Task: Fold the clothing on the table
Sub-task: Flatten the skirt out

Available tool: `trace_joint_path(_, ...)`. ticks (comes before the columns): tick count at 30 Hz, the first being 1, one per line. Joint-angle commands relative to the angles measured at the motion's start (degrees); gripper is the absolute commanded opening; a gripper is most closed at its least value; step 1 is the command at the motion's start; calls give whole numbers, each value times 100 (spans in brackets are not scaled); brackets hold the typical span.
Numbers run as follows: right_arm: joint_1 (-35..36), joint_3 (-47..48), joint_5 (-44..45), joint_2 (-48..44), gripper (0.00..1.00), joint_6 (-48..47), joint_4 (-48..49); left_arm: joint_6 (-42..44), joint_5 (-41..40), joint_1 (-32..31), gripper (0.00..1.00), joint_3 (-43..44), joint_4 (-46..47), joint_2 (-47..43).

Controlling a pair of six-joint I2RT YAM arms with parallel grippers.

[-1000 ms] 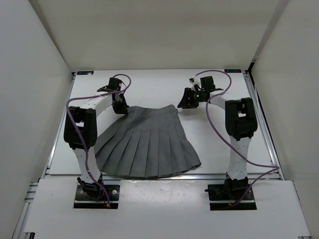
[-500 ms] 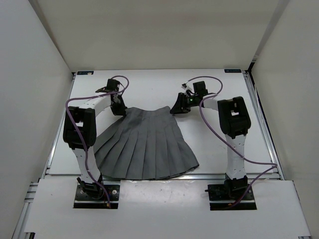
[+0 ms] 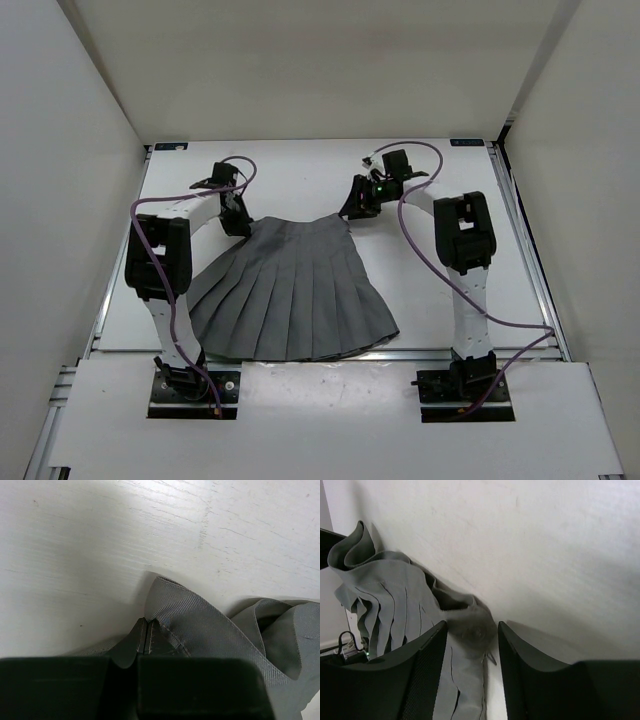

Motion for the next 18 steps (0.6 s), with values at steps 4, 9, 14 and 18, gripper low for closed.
trace_joint_path(4,304,787,-282,556,44,-1,-468,69,108,30,0,-90,84,-446)
trace_joint_path(9,454,744,-371,574,44,-150,-723,-1,213,126,0,-257,172,-515)
trace_joint_path(14,375,157,-362,188,50,-64,-409,-28,257,117,0,-275,216,-551)
trace_joint_path(18,147,-345,-380,-164,51,122,-126,-1,240,170,0,-318,207,-586)
